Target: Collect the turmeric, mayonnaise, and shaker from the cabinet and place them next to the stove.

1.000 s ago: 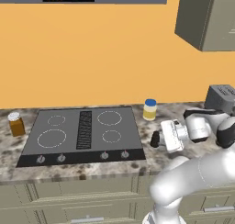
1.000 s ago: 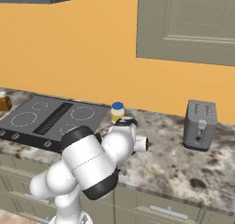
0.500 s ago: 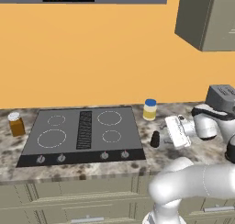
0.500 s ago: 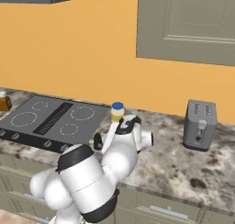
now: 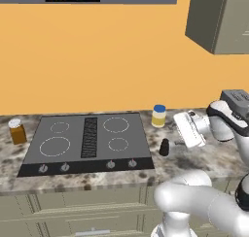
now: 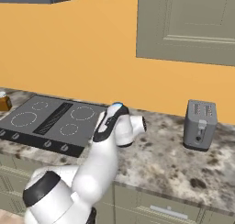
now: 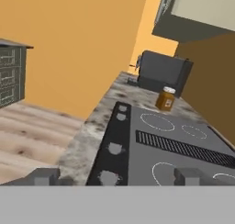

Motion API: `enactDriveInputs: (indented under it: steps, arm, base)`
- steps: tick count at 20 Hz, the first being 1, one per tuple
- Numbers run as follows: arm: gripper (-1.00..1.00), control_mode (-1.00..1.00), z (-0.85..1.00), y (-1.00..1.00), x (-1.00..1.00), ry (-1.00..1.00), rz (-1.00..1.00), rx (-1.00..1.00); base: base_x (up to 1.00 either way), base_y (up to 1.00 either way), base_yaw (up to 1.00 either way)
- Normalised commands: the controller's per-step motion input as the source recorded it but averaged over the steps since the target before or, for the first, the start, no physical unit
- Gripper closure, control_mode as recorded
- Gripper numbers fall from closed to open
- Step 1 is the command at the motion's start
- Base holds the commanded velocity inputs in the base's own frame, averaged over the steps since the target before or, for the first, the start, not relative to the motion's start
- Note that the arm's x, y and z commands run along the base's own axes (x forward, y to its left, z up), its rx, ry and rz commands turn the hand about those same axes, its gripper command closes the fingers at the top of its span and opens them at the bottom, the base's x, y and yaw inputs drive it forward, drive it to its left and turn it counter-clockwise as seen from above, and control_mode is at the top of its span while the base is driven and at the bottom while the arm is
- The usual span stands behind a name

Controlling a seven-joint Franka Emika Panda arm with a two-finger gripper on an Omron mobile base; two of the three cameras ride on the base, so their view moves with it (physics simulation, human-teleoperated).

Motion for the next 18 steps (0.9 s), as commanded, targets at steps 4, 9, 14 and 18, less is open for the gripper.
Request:
enactDriveInputs:
  steps: [4, 9, 14, 18]
  arm:
    - [-1.0, -1.0, 0.81, 0.5, -0.45, 0.0, -0.03, -0.1]
    - [-1.0, -1.0, 0.8, 0.49, -0.45, 0.0, -0.04, -0.12]
    - [-1.0, -1.0, 0.81, 0.51, -0.4, -0.04, -0.03, -0.15]
    - [-1.0, -1.0, 0.77, 0.49, -0.34, -0.06, -0.03, -0.19]
  base:
    - [0.0, 0.0, 0.0]
    - [0.0, 0.0, 0.0]
    - [0.0, 0.0, 0.0]
    - [0.0, 0.0, 0.0]
